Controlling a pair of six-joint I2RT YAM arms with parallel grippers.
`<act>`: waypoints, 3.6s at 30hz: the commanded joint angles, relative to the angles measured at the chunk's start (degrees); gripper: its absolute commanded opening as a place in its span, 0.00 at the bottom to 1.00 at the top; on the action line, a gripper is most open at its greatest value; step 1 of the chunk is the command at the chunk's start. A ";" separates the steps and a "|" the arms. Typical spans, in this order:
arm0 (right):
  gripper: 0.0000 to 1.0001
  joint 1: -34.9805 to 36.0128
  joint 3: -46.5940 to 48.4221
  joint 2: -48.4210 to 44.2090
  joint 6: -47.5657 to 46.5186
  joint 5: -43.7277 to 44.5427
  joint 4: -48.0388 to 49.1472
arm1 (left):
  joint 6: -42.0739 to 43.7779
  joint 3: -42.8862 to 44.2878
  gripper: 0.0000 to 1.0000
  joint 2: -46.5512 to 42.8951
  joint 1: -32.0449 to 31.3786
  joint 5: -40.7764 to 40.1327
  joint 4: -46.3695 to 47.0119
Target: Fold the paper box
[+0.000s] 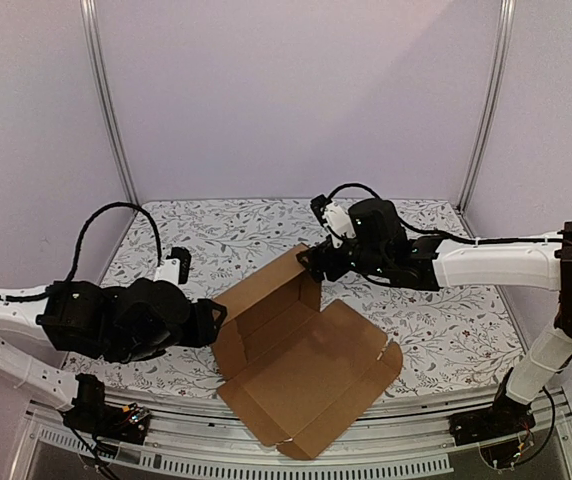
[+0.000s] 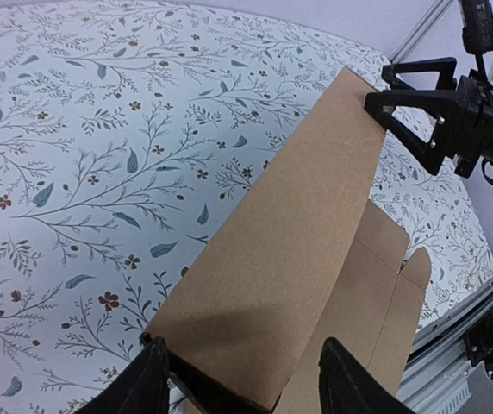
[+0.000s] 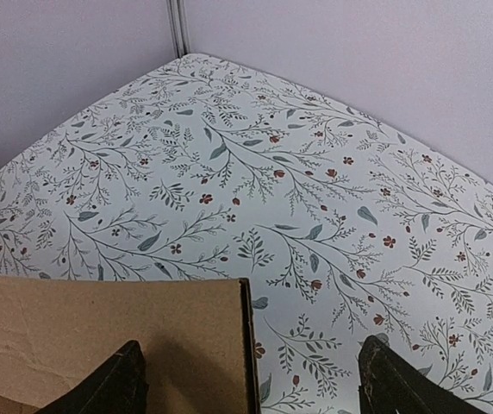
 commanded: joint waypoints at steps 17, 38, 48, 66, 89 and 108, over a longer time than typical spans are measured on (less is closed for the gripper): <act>0.83 -0.42 -2.06 -1.16 0.77 2.23 -4.05 | -7.53 1.46 0.60 3.03 -7.57 0.09 -10.83; 0.83 -0.42 -1.80 -2.32 1.74 2.51 -5.55 | -5.09 -3.97 0.54 12.27 -7.30 -1.36 1.90; 0.81 0.53 -3.17 -3.22 2.96 2.76 -5.55 | -5.58 -3.59 0.55 18.18 -4.87 -10.66 3.39; 0.78 2.45 -6.07 -6.96 6.14 2.57 -5.60 | 10.31 -6.30 0.53 21.60 2.63 -13.11 23.24; 0.82 4.12 -7.23 -15.46 7.02 5.15 -11.84 | 34.15 -7.00 0.00 27.45 9.18 -5.40 47.79; 0.89 3.70 -5.50 -25.56 -2.43 -1.48 -22.67 | 55.90 -5.81 0.00 32.24 15.09 20.42 59.18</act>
